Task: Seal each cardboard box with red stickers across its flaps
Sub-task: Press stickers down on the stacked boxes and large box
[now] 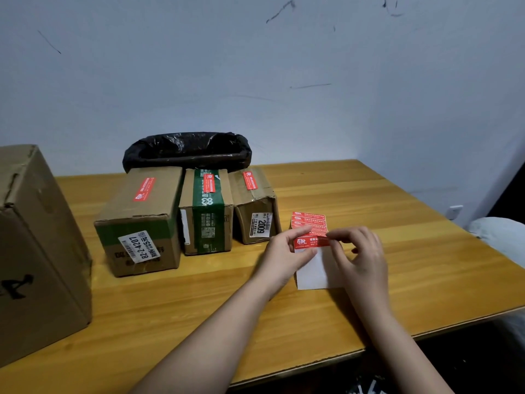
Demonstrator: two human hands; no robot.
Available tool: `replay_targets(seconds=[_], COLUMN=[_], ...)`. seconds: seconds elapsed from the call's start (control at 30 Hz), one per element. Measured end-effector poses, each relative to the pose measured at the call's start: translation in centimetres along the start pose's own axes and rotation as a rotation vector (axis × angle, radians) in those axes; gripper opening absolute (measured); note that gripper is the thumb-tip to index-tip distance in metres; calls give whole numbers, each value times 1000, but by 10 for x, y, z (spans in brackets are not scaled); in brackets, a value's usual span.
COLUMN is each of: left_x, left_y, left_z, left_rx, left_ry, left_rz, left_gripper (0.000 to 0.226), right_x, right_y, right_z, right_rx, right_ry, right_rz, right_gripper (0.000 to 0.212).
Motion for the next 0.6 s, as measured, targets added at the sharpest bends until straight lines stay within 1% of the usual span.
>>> replay_targets(seconds=[0.03, 0.1, 0.2, 0.3, 0.43, 0.6], left_x=[1, 3, 3, 4, 6, 7], left_y=[-1, -4, -5, -7, -6, 2], left_z=[0, -1, -1, 1, 4, 6], left_rx=[19, 59, 101, 151, 235, 346], left_ry=[-1, -2, 5, -13, -35, -54], left_rz=[2, 6, 1, -4, 21, 28], left_gripper=[51, 51, 53, 54, 55, 46], right_x=[0, -1, -1, -1, -1, -2], right_y=[-1, -4, -7, -8, -9, -9], right_z=[0, 1, -1, -3, -7, -15], right_rx=[-4, -7, 20, 51, 81, 132], right_ry=[-5, -7, 3, 9, 31, 105], right_rz=[-13, -41, -60, -66, -67, -47], right_gripper=[6, 12, 12, 17, 17, 13])
Point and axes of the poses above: each hand's wrist, its own x-axis towards the middle knuckle, its own z-axis out of the palm, y = z × x, the point moved 7 cm from there along x, towards the middle knuckle, and after that the axes turned 11 degrees about z, right-handed, at the moved point
